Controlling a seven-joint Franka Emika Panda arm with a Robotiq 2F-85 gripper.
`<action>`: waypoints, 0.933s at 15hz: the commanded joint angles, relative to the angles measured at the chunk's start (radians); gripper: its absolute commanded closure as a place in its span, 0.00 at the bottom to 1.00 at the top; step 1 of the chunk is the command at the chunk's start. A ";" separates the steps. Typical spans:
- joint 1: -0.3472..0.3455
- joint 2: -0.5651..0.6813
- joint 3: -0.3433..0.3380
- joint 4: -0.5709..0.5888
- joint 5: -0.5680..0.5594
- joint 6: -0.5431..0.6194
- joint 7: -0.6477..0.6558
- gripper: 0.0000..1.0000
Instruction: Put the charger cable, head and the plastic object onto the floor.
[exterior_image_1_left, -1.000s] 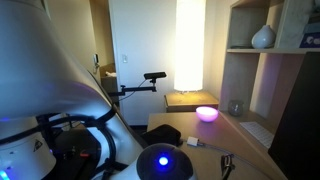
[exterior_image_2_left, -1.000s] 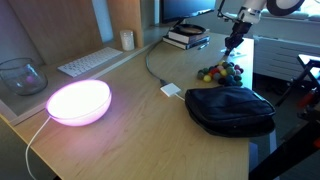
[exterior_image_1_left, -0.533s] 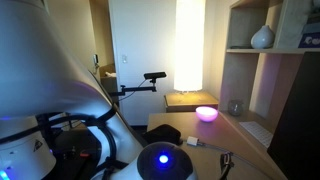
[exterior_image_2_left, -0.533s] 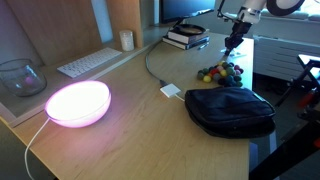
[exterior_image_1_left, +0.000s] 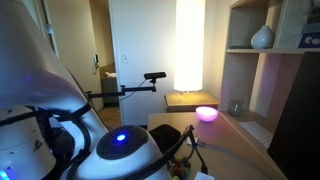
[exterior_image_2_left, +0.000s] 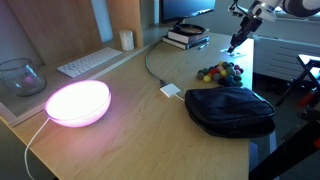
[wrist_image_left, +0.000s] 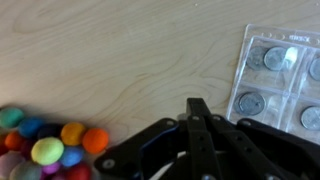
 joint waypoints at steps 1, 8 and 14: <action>-0.047 -0.049 0.017 -0.060 -0.031 0.052 0.000 1.00; -0.037 -0.048 -0.017 -0.024 -0.012 0.049 0.021 1.00; 0.032 -0.044 -0.101 0.009 -0.009 0.042 0.044 1.00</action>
